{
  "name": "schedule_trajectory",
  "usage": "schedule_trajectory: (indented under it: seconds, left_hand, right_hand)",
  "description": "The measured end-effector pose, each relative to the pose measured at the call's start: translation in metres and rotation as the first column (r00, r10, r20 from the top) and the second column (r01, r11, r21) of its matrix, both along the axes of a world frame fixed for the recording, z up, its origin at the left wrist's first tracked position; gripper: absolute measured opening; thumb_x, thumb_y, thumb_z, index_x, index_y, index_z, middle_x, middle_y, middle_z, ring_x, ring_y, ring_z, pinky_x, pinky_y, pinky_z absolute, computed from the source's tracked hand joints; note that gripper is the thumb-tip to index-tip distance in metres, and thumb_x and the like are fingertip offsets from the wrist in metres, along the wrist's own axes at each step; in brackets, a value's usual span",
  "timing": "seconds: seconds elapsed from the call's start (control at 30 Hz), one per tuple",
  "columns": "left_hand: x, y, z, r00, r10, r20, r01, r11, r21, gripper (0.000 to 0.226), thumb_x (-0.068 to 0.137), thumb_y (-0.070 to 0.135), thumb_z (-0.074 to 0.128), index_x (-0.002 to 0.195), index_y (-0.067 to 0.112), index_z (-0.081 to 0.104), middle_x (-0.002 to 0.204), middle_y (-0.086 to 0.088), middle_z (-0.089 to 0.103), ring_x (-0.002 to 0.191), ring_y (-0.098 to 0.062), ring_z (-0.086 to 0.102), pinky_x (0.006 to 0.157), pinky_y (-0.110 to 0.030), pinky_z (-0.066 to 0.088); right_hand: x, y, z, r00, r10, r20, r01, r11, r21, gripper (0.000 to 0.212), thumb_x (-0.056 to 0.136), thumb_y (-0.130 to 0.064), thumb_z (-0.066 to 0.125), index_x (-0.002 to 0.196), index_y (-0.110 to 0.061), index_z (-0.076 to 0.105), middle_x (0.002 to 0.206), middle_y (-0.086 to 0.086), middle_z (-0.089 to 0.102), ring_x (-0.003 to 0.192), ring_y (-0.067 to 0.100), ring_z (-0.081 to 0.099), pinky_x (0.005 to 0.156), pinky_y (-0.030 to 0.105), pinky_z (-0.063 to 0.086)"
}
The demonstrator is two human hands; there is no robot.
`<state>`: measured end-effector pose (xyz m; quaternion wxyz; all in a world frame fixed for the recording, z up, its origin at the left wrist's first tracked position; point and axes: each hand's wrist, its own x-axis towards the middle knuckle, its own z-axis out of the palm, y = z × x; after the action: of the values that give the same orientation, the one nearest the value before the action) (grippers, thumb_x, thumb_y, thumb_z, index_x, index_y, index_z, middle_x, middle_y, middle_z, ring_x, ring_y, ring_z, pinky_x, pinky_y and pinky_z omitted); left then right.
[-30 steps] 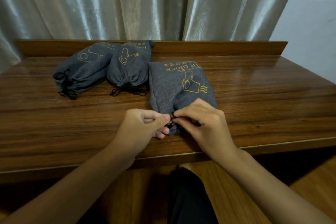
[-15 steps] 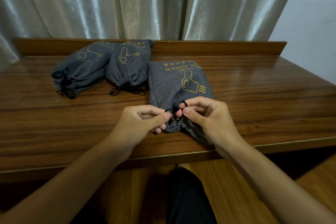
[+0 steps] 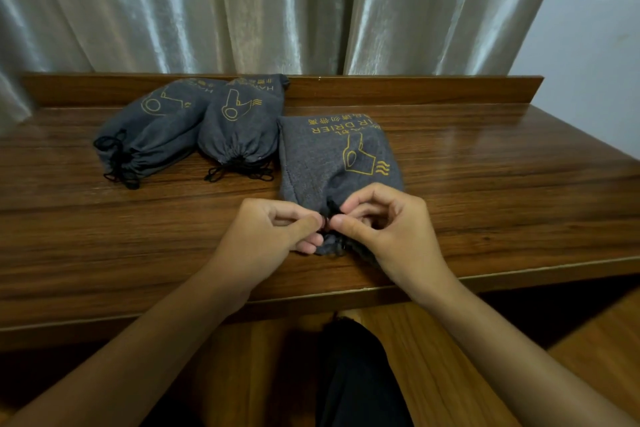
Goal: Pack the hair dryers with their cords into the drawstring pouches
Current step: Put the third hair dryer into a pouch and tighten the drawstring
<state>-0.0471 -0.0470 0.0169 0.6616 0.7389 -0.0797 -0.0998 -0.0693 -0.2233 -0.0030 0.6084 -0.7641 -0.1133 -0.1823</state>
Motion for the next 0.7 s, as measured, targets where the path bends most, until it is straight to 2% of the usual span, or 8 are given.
schedule_trajectory:
  seconds: [0.2,0.3,0.4,0.5,0.6,0.7]
  left_hand:
    - [-0.001,-0.001,0.001,0.997,0.031,-0.065,-0.034,0.999,-0.042,0.003,0.084,0.004,0.071,0.086,0.004,0.074,0.076,-0.014,0.075,0.066,-0.014,0.071,0.064,-0.015,0.057]
    - [0.002,0.001,0.000,0.986,-0.017,-0.169,-0.005,0.991,-0.131,0.006,0.086,-0.001,0.067,0.088,0.000,0.073,0.084,-0.017,0.075,0.079,-0.019,0.074,0.072,-0.021,0.059]
    - [0.007,0.003,0.003,0.974,-0.068,-0.217,0.033,0.986,-0.161,0.013,0.087,0.006,0.067,0.081,-0.003,0.075,0.087,-0.019,0.075,0.080,-0.022,0.073,0.076,-0.027,0.060]
    - [0.008,0.002,0.006,0.986,-0.087,-0.142,0.080,0.995,-0.054,0.023,0.086,0.018,0.070,0.084,-0.004,0.075,0.085,-0.023,0.073,0.073,-0.019,0.072,0.072,-0.023,0.060]
    - [0.007,0.002,0.007,0.993,-0.108,-0.035,0.109,0.994,0.021,0.015,0.085,0.006,0.069,0.087,-0.008,0.072,0.083,-0.026,0.072,0.066,-0.013,0.070,0.063,-0.015,0.057]
    - [0.007,0.004,0.007,0.990,-0.137,-0.021,0.137,0.991,0.000,0.008,0.084,-0.002,0.067,0.088,-0.009,0.070,0.084,-0.023,0.073,0.066,-0.012,0.071,0.062,-0.015,0.056]
  right_hand:
    - [-0.008,0.010,-0.002,0.959,-0.154,0.239,0.217,0.940,-0.262,0.016,0.075,-0.015,0.084,0.082,-0.015,0.070,0.075,-0.003,0.067,0.068,0.009,0.062,0.066,0.011,0.044]
    - [-0.007,0.010,-0.001,0.945,-0.180,0.273,0.259,0.922,-0.288,0.014,0.076,-0.010,0.083,0.081,-0.013,0.071,0.075,-0.003,0.065,0.067,0.008,0.059,0.067,0.008,0.041]
    - [-0.006,0.008,0.001,0.945,-0.163,0.285,0.255,0.909,-0.328,0.013,0.076,-0.006,0.082,0.081,-0.012,0.072,0.076,-0.001,0.065,0.068,0.007,0.058,0.068,0.009,0.042]
    - [-0.004,0.006,0.006,0.935,-0.103,0.340,0.246,0.878,-0.410,0.013,0.076,-0.005,0.082,0.083,-0.012,0.073,0.078,0.001,0.065,0.071,0.007,0.058,0.069,0.013,0.044]
    - [-0.001,0.001,0.012,0.943,-0.023,0.332,0.187,0.862,-0.471,0.011,0.077,-0.005,0.080,0.083,-0.011,0.074,0.079,0.002,0.065,0.076,0.012,0.062,0.071,0.021,0.048]
    - [0.001,-0.003,0.013,0.970,-0.029,0.243,0.126,0.909,-0.396,0.012,0.077,-0.008,0.081,0.082,-0.016,0.074,0.079,-0.001,0.069,0.078,0.006,0.063,0.075,0.020,0.049]
